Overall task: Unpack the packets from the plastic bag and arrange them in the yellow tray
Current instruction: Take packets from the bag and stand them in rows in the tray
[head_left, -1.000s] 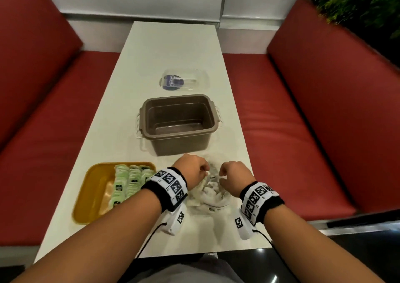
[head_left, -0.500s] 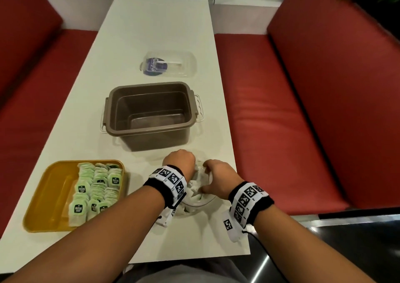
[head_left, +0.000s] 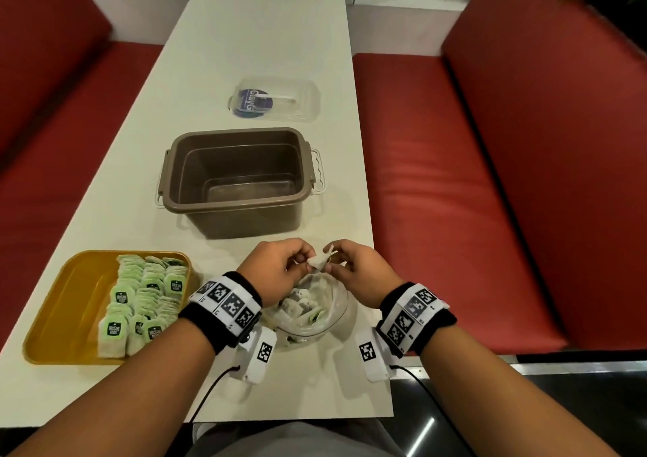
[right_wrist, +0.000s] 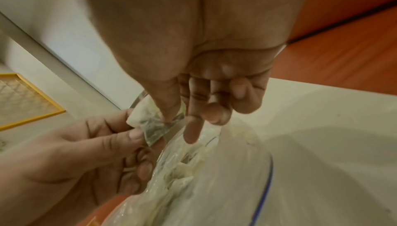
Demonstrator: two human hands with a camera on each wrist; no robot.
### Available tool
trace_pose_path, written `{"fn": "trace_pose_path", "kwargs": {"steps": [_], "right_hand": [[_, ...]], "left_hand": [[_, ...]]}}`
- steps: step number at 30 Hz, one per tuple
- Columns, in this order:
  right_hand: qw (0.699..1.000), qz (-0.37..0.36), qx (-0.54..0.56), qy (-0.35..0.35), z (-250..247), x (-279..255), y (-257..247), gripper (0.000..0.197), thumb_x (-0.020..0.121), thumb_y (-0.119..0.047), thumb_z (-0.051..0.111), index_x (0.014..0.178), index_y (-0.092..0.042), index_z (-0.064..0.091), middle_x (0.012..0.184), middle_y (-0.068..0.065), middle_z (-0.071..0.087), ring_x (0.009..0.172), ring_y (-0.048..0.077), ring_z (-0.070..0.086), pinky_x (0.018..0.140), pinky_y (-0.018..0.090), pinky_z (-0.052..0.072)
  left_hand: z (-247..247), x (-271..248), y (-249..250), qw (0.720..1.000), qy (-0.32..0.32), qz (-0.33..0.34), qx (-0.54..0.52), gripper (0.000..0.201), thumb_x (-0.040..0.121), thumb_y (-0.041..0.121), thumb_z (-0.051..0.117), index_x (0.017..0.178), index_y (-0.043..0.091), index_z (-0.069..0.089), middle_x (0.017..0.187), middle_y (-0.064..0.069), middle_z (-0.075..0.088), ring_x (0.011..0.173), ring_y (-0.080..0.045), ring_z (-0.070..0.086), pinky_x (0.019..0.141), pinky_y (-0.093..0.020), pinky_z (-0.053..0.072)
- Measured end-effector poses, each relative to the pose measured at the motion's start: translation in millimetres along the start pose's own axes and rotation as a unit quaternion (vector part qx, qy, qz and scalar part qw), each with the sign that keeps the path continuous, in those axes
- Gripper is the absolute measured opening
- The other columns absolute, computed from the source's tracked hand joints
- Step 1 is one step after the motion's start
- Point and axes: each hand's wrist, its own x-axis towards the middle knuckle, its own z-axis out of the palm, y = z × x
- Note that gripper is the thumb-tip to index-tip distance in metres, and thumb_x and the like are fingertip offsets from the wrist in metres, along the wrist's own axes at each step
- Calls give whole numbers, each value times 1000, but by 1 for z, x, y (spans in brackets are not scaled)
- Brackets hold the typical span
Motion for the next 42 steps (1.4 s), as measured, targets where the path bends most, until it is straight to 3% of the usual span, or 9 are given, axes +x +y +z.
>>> {"fn": "trace_pose_path", "kwargs": {"steps": [4,10,15,18,21,26,32,37,42], "right_hand": [[999,-9,11,36,-5,-3,-2,13,89,-20,71,95,-14,61,84,1,72,58,2,52,65,28,47],[997,-17,-3,80,-5,-12,-4,12,81,-21,66,80,-11,61,77,16,66,70,30,57,67,38,49],[996,-5,39,85,-2,-17,-7,11,78,-13,60,74,-5,65,65,-11,67,54,3,51,55,17,40],[995,4,34,97,1,-17,-6,24,68,-32,53,62,-12,41,70,17,66,65,28,60,56,37,49],[995,20,19,91,2,-21,-8,22,68,-31,51,59,-20,34,59,10,48,78,44,62,64,48,52],[996,61,-7,72,7,-27,-13,20,73,-29,50,64,-19,36,64,7,47,81,37,66,68,47,51],[991,89,-42,93,15,-25,-15,27,85,-15,56,66,-17,36,65,7,50,66,29,51,63,41,45],[989,96,-49,105,20,-29,-26,18,84,-15,56,70,-11,44,79,20,64,71,35,54,65,42,47],[987,78,-41,133,23,-30,-41,22,85,-12,54,72,-17,38,66,4,49,62,22,45,58,36,39]], "left_hand": [[9,6,-1,999,-5,-23,28,14,85,21,70,91,32,66,77,12,63,68,-7,60,69,-22,49],[25,19,2,977,-68,-45,196,32,83,25,67,115,29,65,105,6,68,91,-15,62,81,-23,46],[38,29,-5,951,-137,-25,275,44,85,20,66,127,28,56,114,2,64,107,-20,60,82,-25,41],[41,29,-8,951,-129,-31,281,40,84,23,68,122,28,56,115,1,60,105,-21,59,84,-29,44],[42,28,-10,952,-120,-21,279,44,79,30,76,118,25,56,115,3,52,105,-21,56,86,-31,45],[42,31,-6,951,-145,-44,269,42,81,22,73,118,27,54,102,6,60,94,-18,61,82,-32,51],[40,30,-6,943,-162,-53,285,30,82,23,66,111,28,58,105,1,65,91,-23,64,81,-31,53],[24,26,1,948,-139,-38,282,5,80,28,62,84,27,59,89,3,63,86,-22,62,75,-30,51],[-14,10,12,972,-77,32,220,12,84,33,67,83,26,58,87,6,64,83,-19,61,75,-29,49]]}}
